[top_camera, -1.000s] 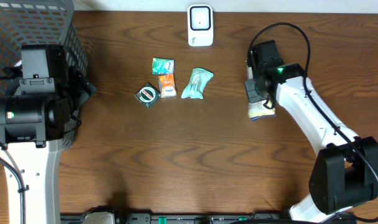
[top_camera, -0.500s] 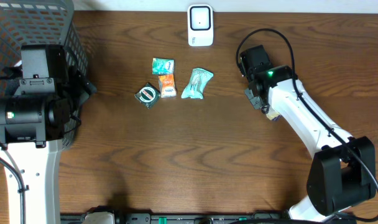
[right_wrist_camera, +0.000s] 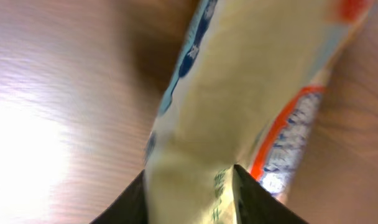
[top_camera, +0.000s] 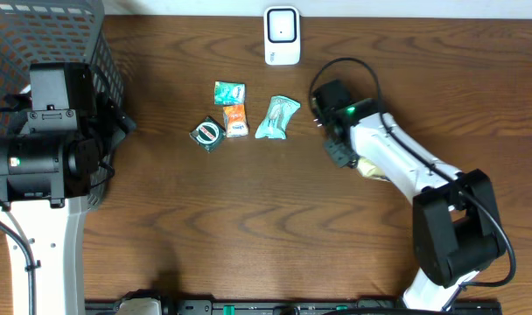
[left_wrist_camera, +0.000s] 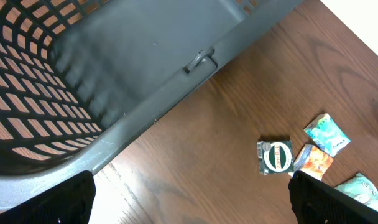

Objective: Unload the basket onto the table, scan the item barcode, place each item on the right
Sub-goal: 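Carry the chip bag right and down away from the scanner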

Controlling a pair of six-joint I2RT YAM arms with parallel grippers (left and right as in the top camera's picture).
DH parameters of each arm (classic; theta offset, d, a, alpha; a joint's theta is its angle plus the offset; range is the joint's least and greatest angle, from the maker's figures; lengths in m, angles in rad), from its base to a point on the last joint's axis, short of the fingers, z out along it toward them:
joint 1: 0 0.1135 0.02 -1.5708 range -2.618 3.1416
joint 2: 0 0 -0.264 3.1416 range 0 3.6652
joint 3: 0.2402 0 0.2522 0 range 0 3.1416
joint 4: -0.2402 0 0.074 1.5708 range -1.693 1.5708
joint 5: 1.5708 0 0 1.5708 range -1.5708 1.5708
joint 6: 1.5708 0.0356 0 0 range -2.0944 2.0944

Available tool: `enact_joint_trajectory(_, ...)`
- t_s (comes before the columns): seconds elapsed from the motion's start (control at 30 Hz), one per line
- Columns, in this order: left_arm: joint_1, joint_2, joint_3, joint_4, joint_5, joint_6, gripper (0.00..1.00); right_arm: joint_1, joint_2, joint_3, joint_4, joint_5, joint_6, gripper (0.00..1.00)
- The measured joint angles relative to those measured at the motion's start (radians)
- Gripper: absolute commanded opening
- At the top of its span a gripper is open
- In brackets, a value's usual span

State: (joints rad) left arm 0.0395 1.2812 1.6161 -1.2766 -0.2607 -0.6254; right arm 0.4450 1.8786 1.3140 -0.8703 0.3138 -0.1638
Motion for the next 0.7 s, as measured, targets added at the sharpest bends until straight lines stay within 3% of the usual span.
enact_joint_trajectory(0.13,0.0,0.0,0.0,0.0,0.0,0.0,0.98,0.032,0.0,0.012,-0.037,-0.082,0.015,0.41)
enact_joint_trajectory(0.17,0.0,0.0,0.0,0.0,0.0,0.0,0.98,0.031,0.0,0.024,-0.05,-0.09,0.02,0.45)
enact_joint_trajectory(0.23,0.0,0.0,0.0,0.0,0.0,0.0,0.98,0.029,0.0,0.076,-0.061,-0.1,0.029,0.66)
enact_joint_trajectory(0.4,0.0,0.0,0.0,0.0,0.0,0.0,0.98,-0.027,-0.002,0.145,-0.037,-0.1,0.037,0.81)
enact_joint_trajectory(0.7,0.0,0.0,0.0,0.0,0.0,0.0,0.98,-0.232,-0.003,0.113,-0.028,-0.271,0.013,0.8)
